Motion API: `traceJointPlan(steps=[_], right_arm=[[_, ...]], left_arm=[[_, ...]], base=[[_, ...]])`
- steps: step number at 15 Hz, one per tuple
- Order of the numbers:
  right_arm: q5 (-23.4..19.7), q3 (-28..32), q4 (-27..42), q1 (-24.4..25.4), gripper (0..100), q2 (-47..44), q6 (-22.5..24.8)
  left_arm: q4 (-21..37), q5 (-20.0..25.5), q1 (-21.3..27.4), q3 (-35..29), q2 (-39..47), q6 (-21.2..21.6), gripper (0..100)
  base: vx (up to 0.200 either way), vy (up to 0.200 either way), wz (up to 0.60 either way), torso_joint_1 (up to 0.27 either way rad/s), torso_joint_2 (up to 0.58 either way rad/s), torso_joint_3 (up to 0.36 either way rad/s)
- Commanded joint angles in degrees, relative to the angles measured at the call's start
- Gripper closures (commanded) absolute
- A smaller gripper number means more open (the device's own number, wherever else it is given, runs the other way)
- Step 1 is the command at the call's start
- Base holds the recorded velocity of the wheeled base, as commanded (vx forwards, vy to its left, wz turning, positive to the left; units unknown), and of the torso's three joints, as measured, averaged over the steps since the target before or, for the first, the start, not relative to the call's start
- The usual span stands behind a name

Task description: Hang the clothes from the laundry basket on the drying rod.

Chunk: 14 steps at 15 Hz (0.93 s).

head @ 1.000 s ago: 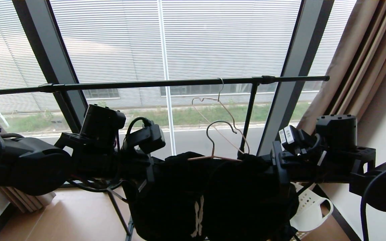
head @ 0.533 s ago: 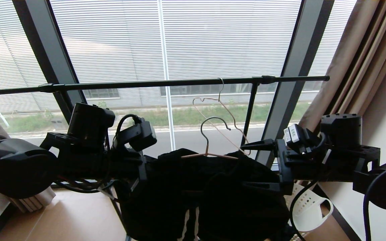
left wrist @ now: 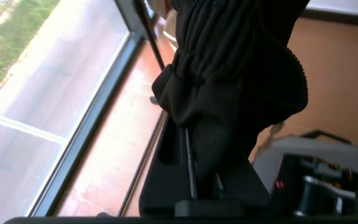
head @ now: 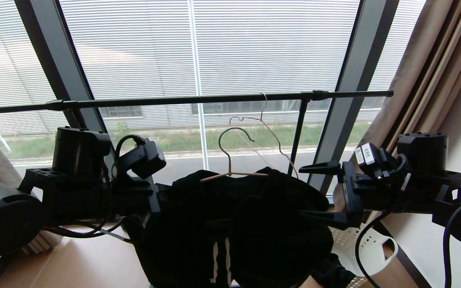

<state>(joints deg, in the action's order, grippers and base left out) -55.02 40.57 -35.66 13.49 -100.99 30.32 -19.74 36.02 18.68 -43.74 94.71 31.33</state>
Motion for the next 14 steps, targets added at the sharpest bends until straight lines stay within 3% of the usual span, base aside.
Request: traceJointPlan(steps=[1,7,12,14], right_arm=[[-0.35,0.47,-0.03,-1.37,0,0.62,-0.17],[-3.78,-0.05,0.24,-4.18,0,2.81,-0.52],[-3.96,-7.61,0.15,-6.64,0,3.34,-1.93],[-7.91,-8.58,0.33,-8.13,0,1.49,-1.93]], left_arm=[[-1.36,1.86,-1.98,2.61,-2.42,-0.48,100],[-1.71,3.44,-6.37,5.95,-7.17,-2.06,100],[-1.71,3.70,-8.57,7.88,-10.07,-2.15,100],[-1.71,3.70,-9.01,7.88,-10.69,-2.24,100]], base=[[0.000,0.000,0.00,0.000,0.00,0.000],[0.000,0.000,0.00,0.000,0.00,0.000],[0.000,0.000,0.00,0.000,0.00,0.000],[0.000,0.000,0.00,0.000,0.00,0.000]])
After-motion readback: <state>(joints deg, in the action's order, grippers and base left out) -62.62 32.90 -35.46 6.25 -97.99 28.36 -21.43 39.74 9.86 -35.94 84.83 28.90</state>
